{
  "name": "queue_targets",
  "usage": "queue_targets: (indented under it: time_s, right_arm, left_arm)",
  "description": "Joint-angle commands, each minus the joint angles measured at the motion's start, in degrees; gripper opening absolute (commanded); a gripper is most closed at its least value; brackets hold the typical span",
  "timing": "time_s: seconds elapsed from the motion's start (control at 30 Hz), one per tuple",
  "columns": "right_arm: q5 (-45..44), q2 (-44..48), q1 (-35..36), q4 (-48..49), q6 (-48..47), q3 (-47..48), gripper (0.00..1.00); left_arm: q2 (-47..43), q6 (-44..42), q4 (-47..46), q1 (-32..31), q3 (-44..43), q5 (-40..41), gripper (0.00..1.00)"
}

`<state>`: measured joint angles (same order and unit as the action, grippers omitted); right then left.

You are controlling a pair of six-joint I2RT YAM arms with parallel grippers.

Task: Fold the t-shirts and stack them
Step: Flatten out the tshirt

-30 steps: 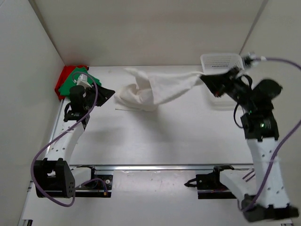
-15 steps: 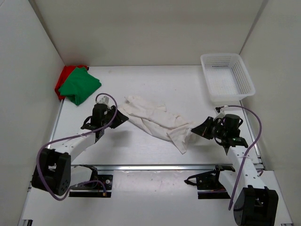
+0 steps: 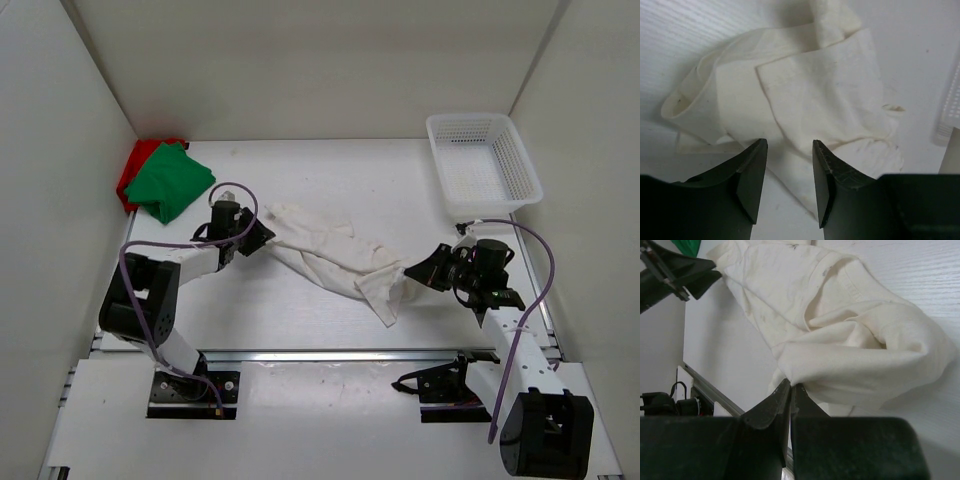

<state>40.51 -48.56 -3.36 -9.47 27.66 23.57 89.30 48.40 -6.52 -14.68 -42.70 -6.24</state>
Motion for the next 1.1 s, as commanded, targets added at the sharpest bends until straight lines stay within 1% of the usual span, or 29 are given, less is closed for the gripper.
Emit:
queue_targets:
  time_s: [0.0, 0.03, 0.13, 0.27, 0.3, 0.37, 0.43, 0.57, 0.8, 1.07]
  right_arm:
    - [2.37, -0.84, 0.46, 4.38, 0.55, 1.12, 0.0]
    - [2.64, -0.93, 0.37, 4.81, 0.73, 0.86, 0.0]
    - [2.81, -0.84, 0.8, 4.9, 0.9, 0.69, 0.0]
    - [2.99, -0.75, 0.81, 4.9, 1.17, 0.33, 0.0]
    - [2.91, -0.66, 0.98, 4.99, 1.08, 0.51, 0.0]
    - [3.0, -0.84, 0.72, 4.82, 0.99, 0.6, 0.0]
    - [3.34, -1.19, 0.63, 5.26, 1.25, 0.34, 0.0]
    - [3.17, -1.54, 0.98, 5.34, 1.08, 0.86, 0.0]
    - [3.17, -1.19, 0.72, 5.43, 1.43, 0.68, 0.0]
    - [3.52, -2.24, 1.07, 5.78, 1.26, 1.04, 0.0]
  left_arm:
    - [2.11, 1.34, -1.73, -0.26, -1.68, -1.66, 0.52]
    - [2.81, 1.69, -3.48, -0.09, -1.77, -2.37, 0.52]
    - [3.69, 3.36, -4.63, 0.44, -2.39, -2.37, 0.51]
    - [5.97, 2.31, -1.74, 1.31, -4.85, -1.32, 0.46]
    - [5.8, 2.66, -2.43, 1.75, -4.59, -1.49, 0.45]
    - [5.19, 3.36, -3.58, 2.28, -3.01, -2.37, 0.45]
    - [5.27, 3.02, -3.5, 2.37, -3.18, -0.72, 0.45]
    - [7.29, 3.01, -3.05, 2.37, -4.76, -1.76, 0.45]
    - [9.58, 2.31, -2.18, 2.46, -5.29, -0.18, 0.43]
    - [11.25, 3.45, -4.11, 3.08, -5.99, 0.35, 0.42]
